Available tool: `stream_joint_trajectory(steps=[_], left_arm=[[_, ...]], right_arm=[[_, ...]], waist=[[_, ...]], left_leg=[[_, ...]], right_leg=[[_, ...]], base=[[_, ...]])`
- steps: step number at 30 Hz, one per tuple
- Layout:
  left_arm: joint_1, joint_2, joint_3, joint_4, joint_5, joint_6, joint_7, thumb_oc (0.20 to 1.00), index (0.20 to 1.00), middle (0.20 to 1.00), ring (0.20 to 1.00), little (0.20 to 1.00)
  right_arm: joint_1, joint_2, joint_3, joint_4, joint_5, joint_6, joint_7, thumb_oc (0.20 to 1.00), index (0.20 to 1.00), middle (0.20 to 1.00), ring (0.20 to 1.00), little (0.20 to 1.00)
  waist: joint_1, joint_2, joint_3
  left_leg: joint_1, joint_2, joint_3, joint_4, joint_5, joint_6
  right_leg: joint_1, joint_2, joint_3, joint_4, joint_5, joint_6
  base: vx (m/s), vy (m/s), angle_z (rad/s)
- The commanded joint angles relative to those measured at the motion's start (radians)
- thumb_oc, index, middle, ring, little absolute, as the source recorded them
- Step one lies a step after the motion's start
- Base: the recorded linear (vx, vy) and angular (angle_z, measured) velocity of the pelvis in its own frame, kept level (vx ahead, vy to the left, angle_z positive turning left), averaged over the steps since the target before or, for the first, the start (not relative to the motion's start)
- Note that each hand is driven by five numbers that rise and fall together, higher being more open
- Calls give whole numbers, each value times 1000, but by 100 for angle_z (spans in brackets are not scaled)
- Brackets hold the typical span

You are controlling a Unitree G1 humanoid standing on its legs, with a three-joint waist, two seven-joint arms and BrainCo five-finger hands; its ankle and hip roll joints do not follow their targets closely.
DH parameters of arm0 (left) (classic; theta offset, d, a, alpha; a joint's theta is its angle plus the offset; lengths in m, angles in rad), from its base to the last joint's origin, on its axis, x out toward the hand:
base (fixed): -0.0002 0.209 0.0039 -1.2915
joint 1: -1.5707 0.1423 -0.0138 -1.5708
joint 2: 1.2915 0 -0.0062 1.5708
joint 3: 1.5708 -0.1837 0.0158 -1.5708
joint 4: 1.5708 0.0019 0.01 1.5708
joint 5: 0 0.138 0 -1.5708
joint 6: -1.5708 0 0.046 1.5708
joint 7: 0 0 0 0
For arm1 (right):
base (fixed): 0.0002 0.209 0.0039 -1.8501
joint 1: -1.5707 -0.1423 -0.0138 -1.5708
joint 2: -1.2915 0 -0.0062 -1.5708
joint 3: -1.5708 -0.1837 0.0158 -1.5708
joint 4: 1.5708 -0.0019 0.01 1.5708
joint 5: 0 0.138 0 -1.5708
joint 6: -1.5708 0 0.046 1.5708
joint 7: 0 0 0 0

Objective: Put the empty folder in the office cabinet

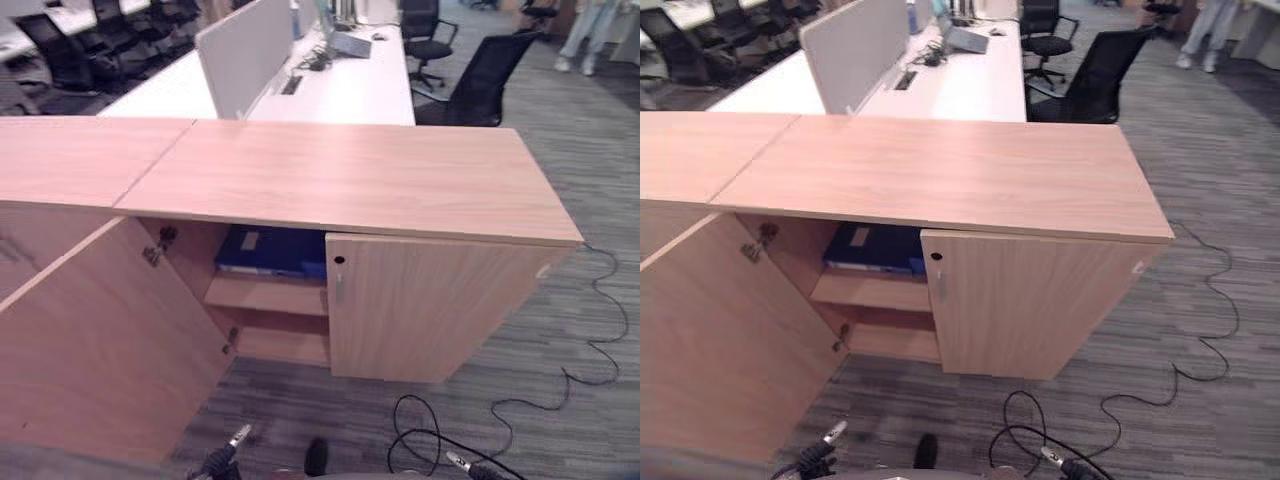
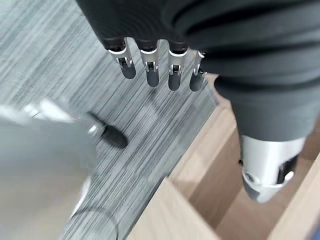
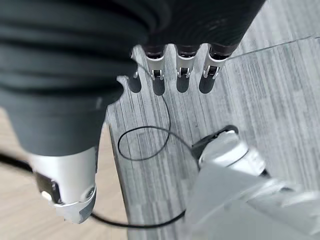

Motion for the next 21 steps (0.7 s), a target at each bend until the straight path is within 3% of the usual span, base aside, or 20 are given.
stream_joint_trajectory(steps=[1, 2, 3, 5, 6, 7, 9, 12, 13, 17, 21], left_arm=[[-66, 0, 13, 0, -40, -16, -17, 1000, 1000, 1000, 1000, 1000], [-64, -8, 12, 7, -44, -16, -21, 1000, 1000, 1000, 1000, 1000], [-65, -11, 12, 10, -47, -16, -23, 1000, 1000, 1000, 1000, 1000], [-64, -16, 14, 16, -45, -18, -25, 1000, 1000, 1000, 1000, 1000], [-56, -20, 20, 26, -36, -14, -28, 1000, 1000, 1000, 1000, 1000], [-56, -20, 20, 26, -36, -14, -28, 1000, 1000, 1000, 1000, 1000], [-36, -10, 54, 55, -5, -12, -31, 1000, 1000, 1000, 1000, 1000], [-33, -5, 65, 75, 19, -14, -26, 1000, 1000, 1000, 1000, 1000], [-12, 5, 93, 114, 95, -20, -1, 1000, 1000, 1000, 1000, 1000], [10, 11, 104, 108, 140, -40, 30, 1000, 1000, 1000, 1000, 1000], [14, 27, 116, 64, 148, -69, 77, 1000, 1000, 1000, 1000, 1000]], right_arm=[[-26, -8, -15, 7, 33, -31, -7, 1000, 1000, 1000, 1000, 1000], [-22, -6, -18, -5, 39, -40, -11, 1000, 1000, 1000, 1000, 1000], [-18, -7, -21, -9, 39, -44, -11, 1000, 1000, 1000, 1000, 1000], [-14, -12, -24, -12, 33, -48, -15, 1000, 1000, 1000, 1000, 1000], [-10, -21, -29, -13, 28, -51, -19, 1000, 1000, 1000, 1000, 1000], [-10, -21, -29, -13, 28, -51, -19, 1000, 1000, 1000, 1000, 1000], [-7, -27, -37, -9, 33, -52, -16, 1000, 1000, 1000, 1000, 1000], [-4, -28, -42, -8, 37, -51, -14, 1000, 1000, 1000, 1000, 1000], [8, -29, -64, -2, 54, -50, -15, 1000, 1000, 1000, 1000, 1000], [22, -27, -86, -1, 77, -55, -12, 1000, 1000, 1000, 1000, 1000], [40, -25, -109, -4, 103, -69, -24, 1000, 1000, 1000, 1000, 1000]], waist=[[-8, -39, 7], [-12, -42, 14], [-15, -42, 19], [-23, -44, 27], [-31, -52, 38], [-29, -53, 38], [-29, -64, 40], [-29, -67, 37], [-29, -71, 23], [-31, -57, 6], [-35, -46, -3]], left_leg=[[42, 41, -50, 39, -99, -71], [14, 71, -78, 38, -66, -103], [0, 84, -75, 40, -52, -114], [-24, 99, -49, 49, -43, -114], [-54, 131, 89, 84, -61, -92], [-54, 131, 91, 86, -63, -91], [-35, 146, 272, 179, -126, -68], [-27, 140, 304, 207, -152, -61], [9, 119, 369, 257, -214, -46], [73, 102, 376, 212, -225, -42], [93, 110, 381, 136, -184, -57]], right_leg=[[57, 13, -2, -174, 91, 5], [63, 36, -40, -187, 87, -12], [65, 41, -62, -191, 88, -17], [71, 44, -94, -200, 89, -22], [76, 35, -133, -209, 95, -24], [76, 35, -132, -209, 95, -24], [82, 13, -187, -224, 110, -28], [85, 6, -200, -231, 111, -28], [95, -10, -246, -247, 114, -27], [114, -10, -290, -261, 114, -26], [127, -11, -347, -281, 112, -29]], base=[[-71, -476, 47], [-96, -339, 61], [-145, -434, 89], [-102, -196, 100], [-70, -101, 93], [-110, -143, 77], [-70, -101, 34], [-17, -51, 43], [8, -41, 36], [61, 9, 64], [16, 34, 48]])
